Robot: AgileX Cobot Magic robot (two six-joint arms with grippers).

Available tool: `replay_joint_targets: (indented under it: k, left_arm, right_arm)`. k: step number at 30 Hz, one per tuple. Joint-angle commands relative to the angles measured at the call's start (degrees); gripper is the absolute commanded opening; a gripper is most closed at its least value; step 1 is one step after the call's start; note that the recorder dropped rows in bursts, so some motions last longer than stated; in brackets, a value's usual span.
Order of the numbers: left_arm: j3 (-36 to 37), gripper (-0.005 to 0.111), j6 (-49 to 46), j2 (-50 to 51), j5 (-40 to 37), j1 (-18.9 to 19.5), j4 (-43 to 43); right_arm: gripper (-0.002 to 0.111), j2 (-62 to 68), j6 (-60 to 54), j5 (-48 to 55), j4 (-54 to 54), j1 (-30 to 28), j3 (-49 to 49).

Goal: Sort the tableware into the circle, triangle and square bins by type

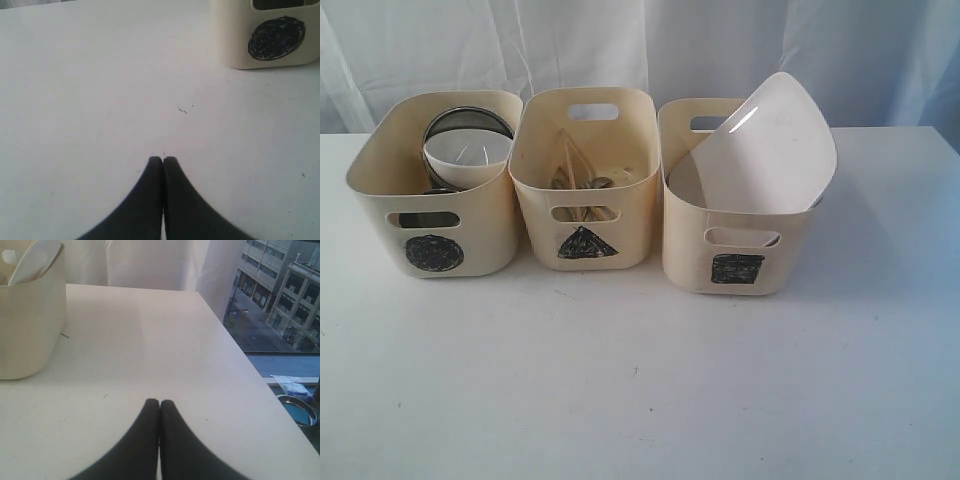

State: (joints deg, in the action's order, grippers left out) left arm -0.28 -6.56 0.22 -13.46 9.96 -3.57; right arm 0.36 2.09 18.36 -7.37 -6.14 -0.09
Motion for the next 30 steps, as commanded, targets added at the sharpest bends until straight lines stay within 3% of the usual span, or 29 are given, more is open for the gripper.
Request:
replay_joint_targets:
  k: [1, 30]
  left_arm:
    - [0.28, 0.0, 0.14, -0.22, 0.13, -0.39, -0.63]
    - [0.28, 0.0, 0.43, -0.22, -0.45, -0.37, -1.51]
  right_arm:
    - [0.0, -0.36, -0.14, -0.45, -0.1, -0.15, 0.09]
    - [0.0, -0.36, -0.14, -0.45, -0.1, -0.15, 0.09]
